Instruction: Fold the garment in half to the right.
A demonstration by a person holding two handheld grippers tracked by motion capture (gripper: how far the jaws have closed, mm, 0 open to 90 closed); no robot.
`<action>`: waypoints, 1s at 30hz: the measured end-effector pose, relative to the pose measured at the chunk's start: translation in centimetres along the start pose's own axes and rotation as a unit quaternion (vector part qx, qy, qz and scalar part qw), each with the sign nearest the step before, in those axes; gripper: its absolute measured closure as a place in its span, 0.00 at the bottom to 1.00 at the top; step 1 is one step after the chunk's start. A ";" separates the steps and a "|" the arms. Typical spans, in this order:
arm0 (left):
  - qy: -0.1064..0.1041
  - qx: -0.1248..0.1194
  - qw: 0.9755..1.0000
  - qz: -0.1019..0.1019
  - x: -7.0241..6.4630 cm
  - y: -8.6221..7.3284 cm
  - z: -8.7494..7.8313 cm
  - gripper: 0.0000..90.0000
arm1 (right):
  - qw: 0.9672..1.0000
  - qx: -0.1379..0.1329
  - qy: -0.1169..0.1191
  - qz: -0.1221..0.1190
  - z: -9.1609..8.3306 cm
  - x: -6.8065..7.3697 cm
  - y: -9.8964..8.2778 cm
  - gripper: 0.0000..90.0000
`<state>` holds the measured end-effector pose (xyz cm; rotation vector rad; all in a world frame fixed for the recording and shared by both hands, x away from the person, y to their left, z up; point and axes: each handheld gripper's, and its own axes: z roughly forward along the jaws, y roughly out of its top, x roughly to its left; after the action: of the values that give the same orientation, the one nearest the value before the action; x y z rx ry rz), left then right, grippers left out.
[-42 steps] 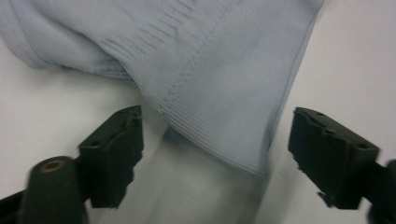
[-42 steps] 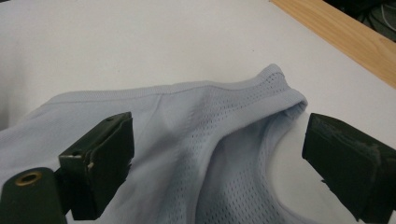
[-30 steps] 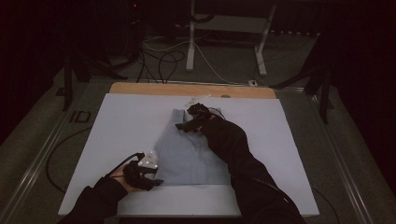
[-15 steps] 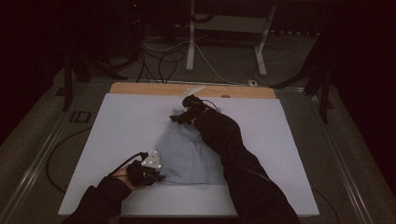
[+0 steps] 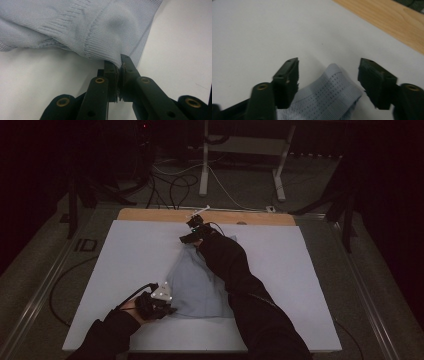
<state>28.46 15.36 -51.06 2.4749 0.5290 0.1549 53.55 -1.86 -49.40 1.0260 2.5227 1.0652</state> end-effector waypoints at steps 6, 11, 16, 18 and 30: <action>-0.001 -0.001 1.000 -0.001 0.0 0.0 0.0 0.97 | 0.999 0.035 -0.018 -0.007 1.2 0.7 0.4 0.53; 0.000 0.001 1.000 0.002 -0.1 0.0 -0.1 0.97 | 0.998 0.052 -0.033 -0.013 2.0 1.1 0.4 0.62; 0.000 -0.001 1.000 0.000 -0.1 0.1 -0.1 0.97 | 0.996 0.072 -0.049 -0.028 2.6 1.5 0.2 0.74; 0.000 0.000 1.000 0.000 -0.1 0.1 -0.1 0.97 | 0.995 0.077 -0.055 -0.038 2.7 1.5 0.2 0.75; -0.004 -0.003 1.000 -0.006 0.1 0.1 -0.2 0.97 | 0.992 0.095 -0.047 -0.069 2.4 1.9 0.5 0.97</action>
<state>28.53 15.43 -50.88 2.4658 0.5382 0.1412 53.48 1.05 -50.62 0.9071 2.6113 0.7339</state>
